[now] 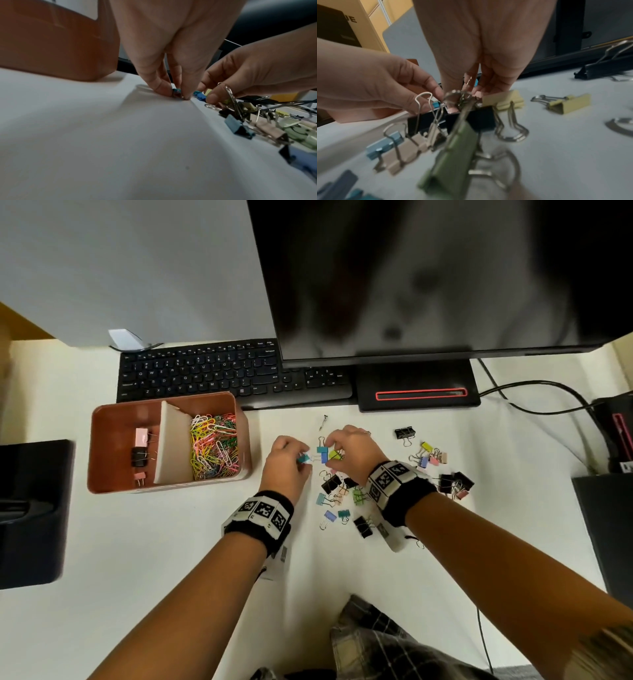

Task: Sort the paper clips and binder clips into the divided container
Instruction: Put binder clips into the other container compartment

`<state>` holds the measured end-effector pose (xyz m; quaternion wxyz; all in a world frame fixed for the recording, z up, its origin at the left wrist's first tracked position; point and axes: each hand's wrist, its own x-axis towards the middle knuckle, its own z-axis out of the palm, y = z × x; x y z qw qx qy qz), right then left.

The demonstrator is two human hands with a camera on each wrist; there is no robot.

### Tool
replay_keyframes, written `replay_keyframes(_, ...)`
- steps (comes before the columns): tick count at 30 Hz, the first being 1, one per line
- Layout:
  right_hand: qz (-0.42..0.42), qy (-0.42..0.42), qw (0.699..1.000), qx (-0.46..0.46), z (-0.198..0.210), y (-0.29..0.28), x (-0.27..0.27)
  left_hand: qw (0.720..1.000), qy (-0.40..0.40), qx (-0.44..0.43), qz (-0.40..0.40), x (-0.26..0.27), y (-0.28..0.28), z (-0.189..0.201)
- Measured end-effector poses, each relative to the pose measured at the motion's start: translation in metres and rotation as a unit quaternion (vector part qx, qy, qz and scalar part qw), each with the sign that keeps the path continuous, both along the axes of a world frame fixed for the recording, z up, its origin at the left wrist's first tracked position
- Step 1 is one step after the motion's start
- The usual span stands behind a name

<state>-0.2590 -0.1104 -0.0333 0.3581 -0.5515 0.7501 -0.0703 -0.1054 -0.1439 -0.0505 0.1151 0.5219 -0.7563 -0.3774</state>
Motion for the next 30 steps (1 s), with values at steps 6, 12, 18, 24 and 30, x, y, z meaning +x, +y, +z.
replay_keyframes(6,0.020,-0.005,1.000,0.002,0.003,0.005,0.000,0.999,-0.017,0.038,0.014,0.002,0.001,0.003)
replay_keyframes(12,-0.004,-0.007,0.999,-0.047,0.014,0.012,0.003,0.998,-0.027,0.049,0.020,0.007,0.008,0.008)
replay_keyframes(18,-0.018,-0.042,0.984,-0.170,0.049,0.014,0.022,0.995,0.095,-0.042,-0.005,0.036,0.023,0.072)
replay_keyframes(24,0.044,-0.117,0.962,-0.242,0.081,-0.031,0.110,0.983,0.066,-0.138,0.096,0.148,-0.027,0.127)
replay_keyframes(30,0.075,-0.177,0.953,-0.232,0.101,-0.082,0.216,0.987,-0.026,-0.079,0.136,0.218,-0.078,0.122)
